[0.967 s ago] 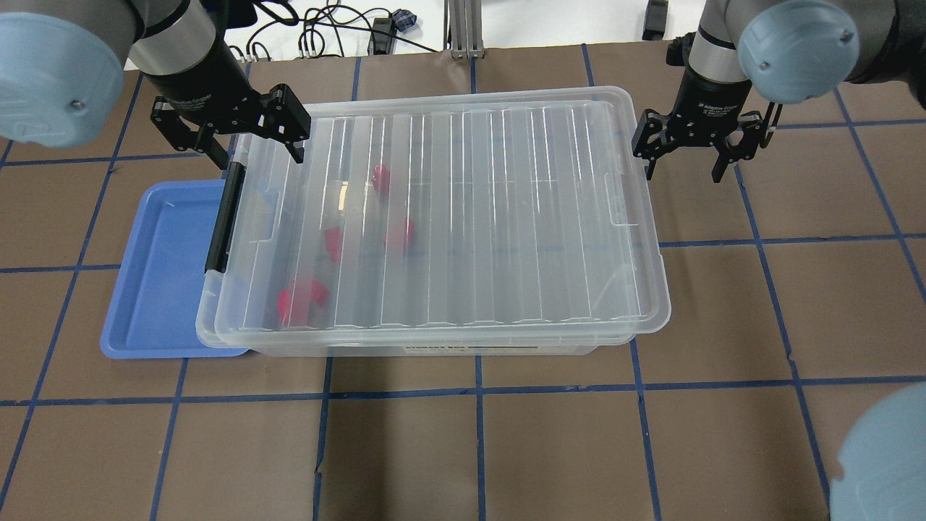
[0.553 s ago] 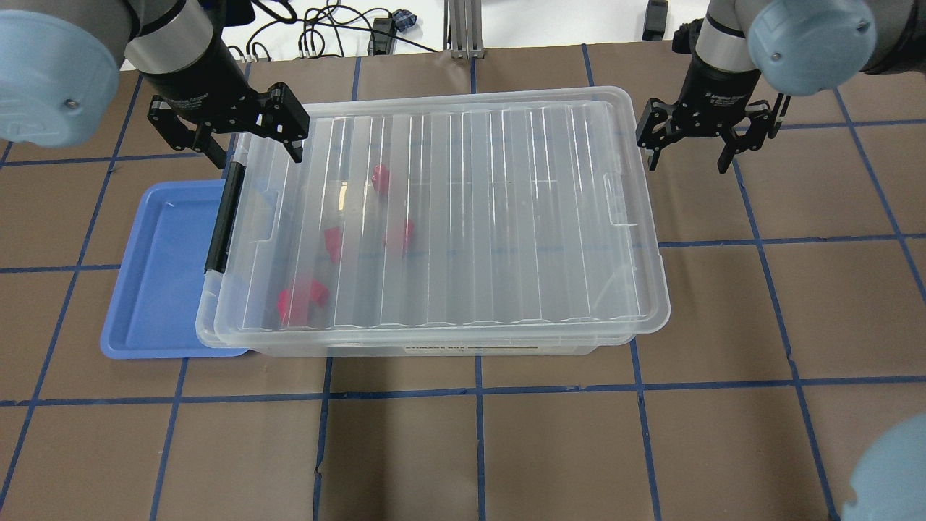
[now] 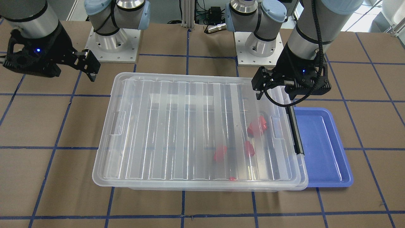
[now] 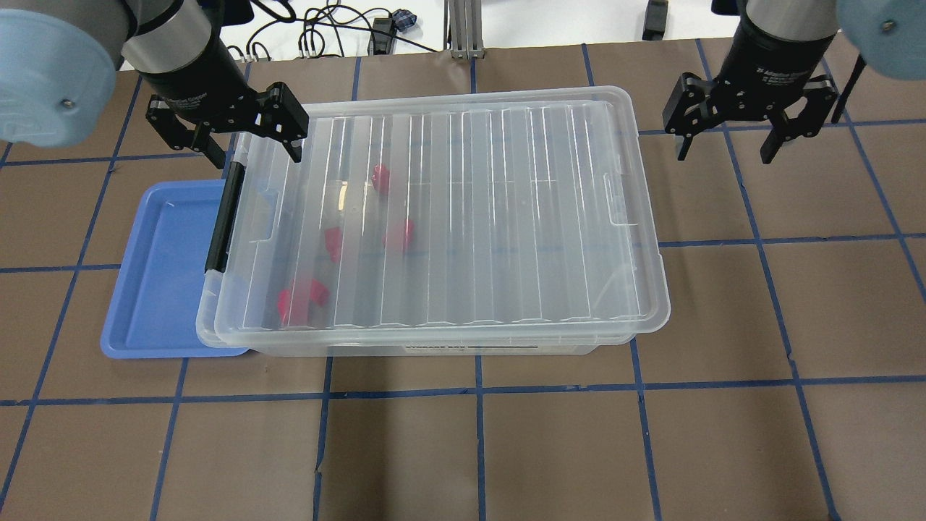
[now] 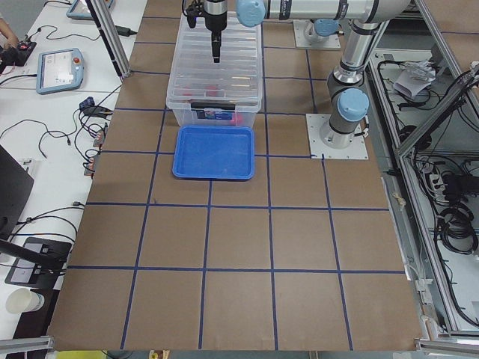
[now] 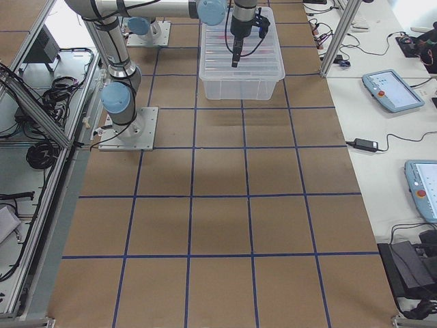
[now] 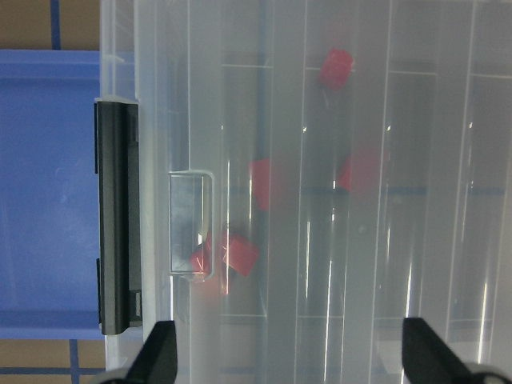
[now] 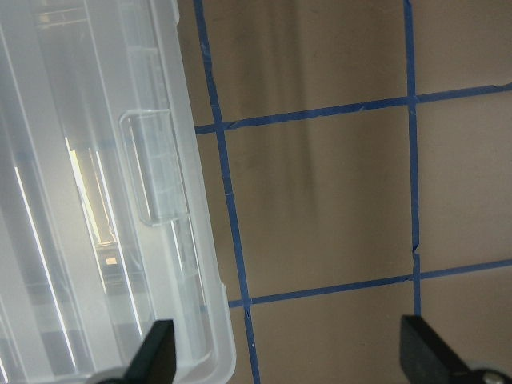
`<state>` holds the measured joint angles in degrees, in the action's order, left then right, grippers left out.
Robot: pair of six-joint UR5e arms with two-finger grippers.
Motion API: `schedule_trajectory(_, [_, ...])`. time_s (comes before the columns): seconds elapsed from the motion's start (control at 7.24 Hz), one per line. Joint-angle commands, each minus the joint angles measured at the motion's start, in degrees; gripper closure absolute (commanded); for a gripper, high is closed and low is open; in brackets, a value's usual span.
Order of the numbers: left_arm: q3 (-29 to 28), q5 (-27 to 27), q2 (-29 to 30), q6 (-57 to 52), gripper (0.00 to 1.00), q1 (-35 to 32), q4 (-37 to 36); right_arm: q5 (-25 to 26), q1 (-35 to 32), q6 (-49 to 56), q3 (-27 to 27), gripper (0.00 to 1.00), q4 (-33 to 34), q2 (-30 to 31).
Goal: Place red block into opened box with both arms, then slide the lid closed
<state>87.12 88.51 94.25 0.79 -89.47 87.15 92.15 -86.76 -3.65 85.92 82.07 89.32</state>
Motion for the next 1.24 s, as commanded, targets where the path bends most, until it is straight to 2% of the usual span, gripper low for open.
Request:
schedule_trajectory(0.0, [-0.02,0.0,-0.12,0.0,0.0,0.0,0.04,0.22,-1.39,0.13,1.26,0.0,-1.56,0.86])
schedule_trajectory(0.83, [0.94,-0.09,-0.82,-0.08,0.0,-0.18,-0.05,-0.22,-0.87,-0.04,0.92,0.0,-2.79,1.38])
schedule_trajectory(1.11, [0.86,1.4,0.14,-0.09,0.0,-0.18,-0.31,-0.31,-1.21,-2.14,0.48,0.0,-2.62,2.08])
